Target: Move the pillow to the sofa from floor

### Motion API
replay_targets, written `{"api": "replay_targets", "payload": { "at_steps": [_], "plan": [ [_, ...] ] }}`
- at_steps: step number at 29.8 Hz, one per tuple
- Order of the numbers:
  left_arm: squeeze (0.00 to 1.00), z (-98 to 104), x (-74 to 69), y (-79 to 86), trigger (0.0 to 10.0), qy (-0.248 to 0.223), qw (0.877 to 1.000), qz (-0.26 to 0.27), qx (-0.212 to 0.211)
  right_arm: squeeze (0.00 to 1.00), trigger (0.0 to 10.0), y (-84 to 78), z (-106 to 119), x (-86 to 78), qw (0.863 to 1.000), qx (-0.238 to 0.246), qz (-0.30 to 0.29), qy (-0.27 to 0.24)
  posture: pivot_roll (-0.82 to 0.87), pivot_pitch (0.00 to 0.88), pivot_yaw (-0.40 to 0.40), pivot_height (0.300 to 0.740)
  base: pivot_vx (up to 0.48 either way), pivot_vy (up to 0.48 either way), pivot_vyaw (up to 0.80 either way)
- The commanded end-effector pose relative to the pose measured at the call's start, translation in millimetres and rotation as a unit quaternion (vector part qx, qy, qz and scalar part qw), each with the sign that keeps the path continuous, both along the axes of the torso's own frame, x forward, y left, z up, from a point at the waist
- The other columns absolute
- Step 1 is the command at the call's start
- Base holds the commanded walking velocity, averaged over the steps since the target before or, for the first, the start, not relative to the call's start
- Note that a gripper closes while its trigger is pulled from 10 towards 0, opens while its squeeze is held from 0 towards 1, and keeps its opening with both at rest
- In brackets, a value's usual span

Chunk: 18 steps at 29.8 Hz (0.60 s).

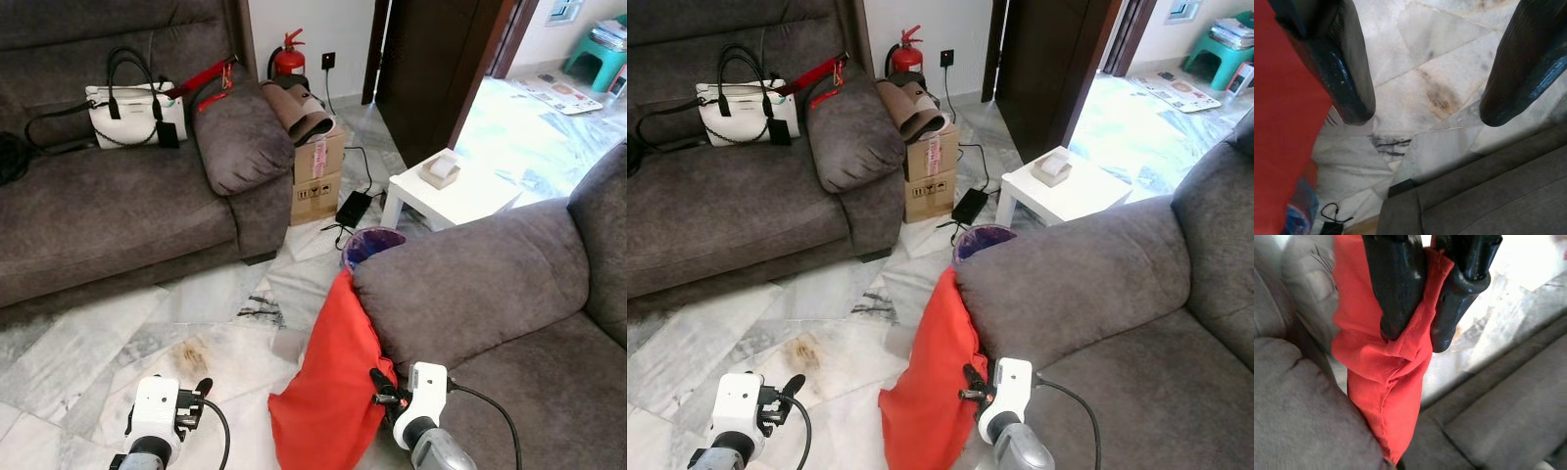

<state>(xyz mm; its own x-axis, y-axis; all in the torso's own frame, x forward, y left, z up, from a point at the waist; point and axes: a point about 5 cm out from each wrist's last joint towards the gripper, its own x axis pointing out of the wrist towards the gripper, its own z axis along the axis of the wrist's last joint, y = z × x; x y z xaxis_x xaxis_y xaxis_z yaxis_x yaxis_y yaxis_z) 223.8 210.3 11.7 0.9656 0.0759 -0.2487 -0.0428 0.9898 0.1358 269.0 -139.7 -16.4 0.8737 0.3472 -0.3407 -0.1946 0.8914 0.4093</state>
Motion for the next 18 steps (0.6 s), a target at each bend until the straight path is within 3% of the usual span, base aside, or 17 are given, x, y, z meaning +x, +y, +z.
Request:
{"api": "replay_targets", "payload": {
  "at_steps": [1, 5, 6, 8, 18],
  "plan": [
    [0.00, -4, -5.9, 2.3, 10.0, 0.012, 1.000, -0.003, -0.001, 0.00, 10.0, -1.6, 16, 11.5, 0.998, -0.001, 0.014, -0.055, 0.18, 0.111, -0.015, 0.740, 0.000, 0.000, 0.00],
    [0.00, -2, -5.2, 0.1, 10.0, 0.011, 1.000, -0.026, 0.003, 0.00, 10.0, 2.1, 25, 15.5, 0.994, 0.022, 0.072, -0.078, 0.18, 0.110, -0.014, 0.740, 0.000, 0.000, 0.00],
    [0.00, 0, -4.3, 0.5, 10.0, 0.009, 0.999, -0.031, 0.003, 0.00, 10.0, 6.5, 31, 15.7, 0.987, 0.043, 0.122, -0.093, 0.18, 0.109, -0.013, 0.740, 0.000, 0.000, 0.00],
    [0.00, 1, -3.4, 1.0, 10.0, 0.008, 0.999, -0.034, 0.004, 0.00, 10.0, 8.6, 36, 15.7, 0.980, 0.054, 0.158, -0.108, 0.17, 0.107, -0.013, 0.740, 0.000, 0.000, 0.00],
    [0.00, 2, -1.7, -0.9, 10.0, 0.008, 0.999, -0.051, 0.007, 0.00, 10.0, 10.9, 44, 8.7, 0.960, 0.089, 0.236, -0.119, 0.17, 0.106, -0.009, 0.740, 0.000, 0.000, 0.00]
  ]
}}
